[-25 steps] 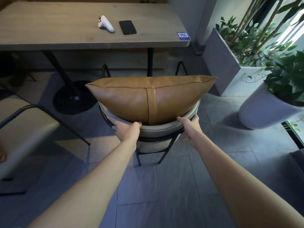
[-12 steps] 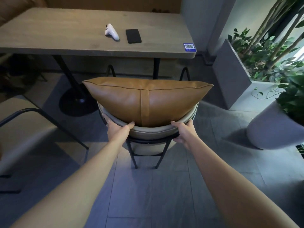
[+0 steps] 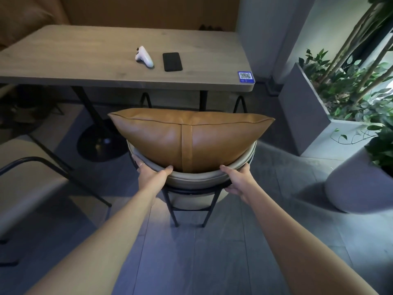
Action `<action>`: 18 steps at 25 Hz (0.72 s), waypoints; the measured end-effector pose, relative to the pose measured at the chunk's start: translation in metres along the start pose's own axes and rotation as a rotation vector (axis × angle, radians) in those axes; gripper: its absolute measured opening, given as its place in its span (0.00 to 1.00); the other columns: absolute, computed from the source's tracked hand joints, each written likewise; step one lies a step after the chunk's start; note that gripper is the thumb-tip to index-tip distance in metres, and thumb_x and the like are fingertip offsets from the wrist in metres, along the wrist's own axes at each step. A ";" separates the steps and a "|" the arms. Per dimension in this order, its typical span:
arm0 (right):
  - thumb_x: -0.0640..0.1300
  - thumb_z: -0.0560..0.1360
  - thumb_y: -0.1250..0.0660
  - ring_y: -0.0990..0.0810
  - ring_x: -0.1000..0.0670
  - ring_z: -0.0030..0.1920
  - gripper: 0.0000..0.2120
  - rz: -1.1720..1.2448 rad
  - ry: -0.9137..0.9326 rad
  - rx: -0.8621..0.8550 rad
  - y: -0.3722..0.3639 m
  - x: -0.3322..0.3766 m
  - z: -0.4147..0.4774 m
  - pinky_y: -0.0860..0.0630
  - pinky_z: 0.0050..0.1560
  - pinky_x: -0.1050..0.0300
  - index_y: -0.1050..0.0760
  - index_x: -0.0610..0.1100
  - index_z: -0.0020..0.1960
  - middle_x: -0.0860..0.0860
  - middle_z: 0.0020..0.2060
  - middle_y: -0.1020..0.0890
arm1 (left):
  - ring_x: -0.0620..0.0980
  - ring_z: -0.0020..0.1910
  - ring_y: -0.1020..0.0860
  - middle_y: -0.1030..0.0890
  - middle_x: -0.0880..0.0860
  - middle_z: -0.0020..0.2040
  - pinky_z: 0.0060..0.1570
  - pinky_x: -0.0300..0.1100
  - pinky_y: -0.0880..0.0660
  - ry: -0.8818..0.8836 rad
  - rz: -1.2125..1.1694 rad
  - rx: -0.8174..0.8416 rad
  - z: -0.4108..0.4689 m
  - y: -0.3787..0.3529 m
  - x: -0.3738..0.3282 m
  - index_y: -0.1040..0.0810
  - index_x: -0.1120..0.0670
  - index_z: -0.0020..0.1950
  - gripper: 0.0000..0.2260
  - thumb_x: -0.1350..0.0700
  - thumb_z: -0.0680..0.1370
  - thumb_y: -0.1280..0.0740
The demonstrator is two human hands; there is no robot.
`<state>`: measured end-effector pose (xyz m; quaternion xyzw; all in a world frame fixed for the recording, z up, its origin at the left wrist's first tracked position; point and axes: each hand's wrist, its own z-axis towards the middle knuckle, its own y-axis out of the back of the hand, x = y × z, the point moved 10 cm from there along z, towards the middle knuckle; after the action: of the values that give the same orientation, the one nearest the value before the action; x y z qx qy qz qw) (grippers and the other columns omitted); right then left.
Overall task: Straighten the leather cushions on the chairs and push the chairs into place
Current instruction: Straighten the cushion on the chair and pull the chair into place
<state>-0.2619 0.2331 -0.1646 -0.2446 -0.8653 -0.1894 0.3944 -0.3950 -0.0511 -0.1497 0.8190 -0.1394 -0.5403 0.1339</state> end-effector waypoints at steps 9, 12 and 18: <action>0.52 0.73 0.24 0.21 0.42 0.62 0.43 -0.005 -0.031 0.002 -0.002 -0.002 -0.003 0.19 0.59 0.42 0.47 0.51 0.78 0.47 0.71 0.28 | 0.59 0.78 0.36 0.43 0.55 0.83 0.75 0.51 0.39 -0.035 0.001 0.002 -0.003 0.003 -0.001 0.65 0.46 0.82 0.56 0.48 0.72 0.22; 0.55 0.73 0.25 0.19 0.41 0.61 0.43 -0.009 -0.038 0.000 -0.001 -0.003 -0.006 0.19 0.60 0.44 0.47 0.52 0.78 0.48 0.70 0.27 | 0.59 0.80 0.40 0.45 0.57 0.83 0.75 0.54 0.39 -0.082 0.064 -0.036 -0.010 0.011 0.000 0.58 0.46 0.84 0.56 0.43 0.70 0.21; 0.60 0.75 0.29 0.18 0.38 0.60 0.41 -0.083 -0.025 -0.058 0.000 -0.004 -0.017 0.19 0.59 0.41 0.49 0.53 0.78 0.49 0.62 0.24 | 0.63 0.79 0.39 0.46 0.58 0.83 0.70 0.67 0.36 -0.169 0.386 -0.158 -0.014 0.018 -0.020 0.52 0.51 0.83 0.53 0.39 0.69 0.23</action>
<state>-0.2500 0.2231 -0.1575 -0.2224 -0.8737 -0.2275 0.3680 -0.3910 -0.0592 -0.1206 0.7160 -0.2613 -0.5805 0.2865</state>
